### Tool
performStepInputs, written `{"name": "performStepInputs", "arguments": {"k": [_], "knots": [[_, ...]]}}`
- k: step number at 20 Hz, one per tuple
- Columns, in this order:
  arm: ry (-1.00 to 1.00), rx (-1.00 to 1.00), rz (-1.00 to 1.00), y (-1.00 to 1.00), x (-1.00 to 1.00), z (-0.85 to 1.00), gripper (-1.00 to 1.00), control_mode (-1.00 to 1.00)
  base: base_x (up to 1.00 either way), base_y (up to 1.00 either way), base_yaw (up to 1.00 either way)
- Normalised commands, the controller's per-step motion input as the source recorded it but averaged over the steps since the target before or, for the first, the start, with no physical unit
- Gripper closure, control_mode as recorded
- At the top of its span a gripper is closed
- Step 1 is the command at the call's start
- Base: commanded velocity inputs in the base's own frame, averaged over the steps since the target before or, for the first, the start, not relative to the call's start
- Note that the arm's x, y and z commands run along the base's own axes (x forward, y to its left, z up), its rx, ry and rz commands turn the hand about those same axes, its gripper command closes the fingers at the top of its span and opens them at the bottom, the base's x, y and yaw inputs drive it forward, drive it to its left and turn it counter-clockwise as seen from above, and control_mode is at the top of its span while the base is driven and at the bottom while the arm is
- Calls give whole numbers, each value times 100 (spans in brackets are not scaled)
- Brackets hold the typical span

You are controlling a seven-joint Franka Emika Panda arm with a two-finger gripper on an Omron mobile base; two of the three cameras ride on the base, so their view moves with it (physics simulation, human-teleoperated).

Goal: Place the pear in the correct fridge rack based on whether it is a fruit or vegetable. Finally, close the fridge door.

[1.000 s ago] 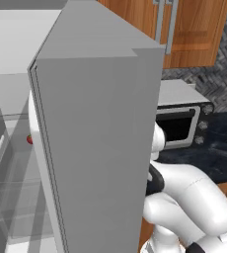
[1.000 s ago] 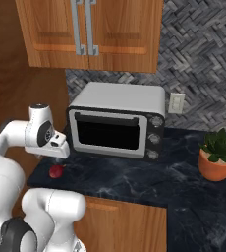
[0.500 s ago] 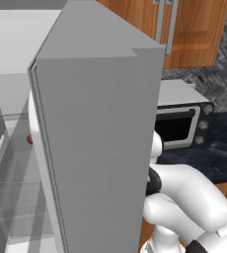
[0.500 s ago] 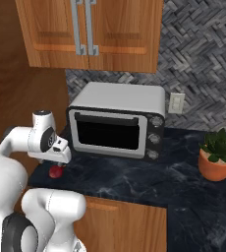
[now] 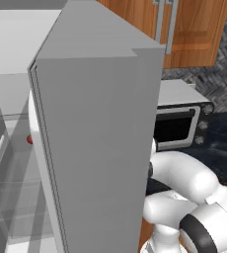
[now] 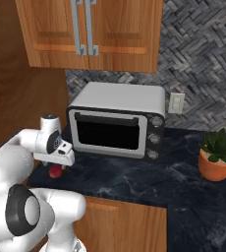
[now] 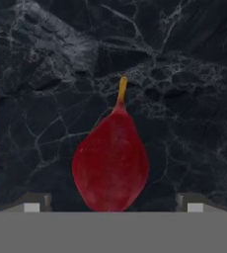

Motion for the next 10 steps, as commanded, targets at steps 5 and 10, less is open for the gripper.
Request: {"name": "performStepInputs", "arguments": {"k": [5, 10], "knots": [[6, 0, -1, 10, 10, -20, -100, -100, 0, 0, 0], [2, 0, 0, 0, 0, -42, -100, -100, 0, 0, 0]]}}
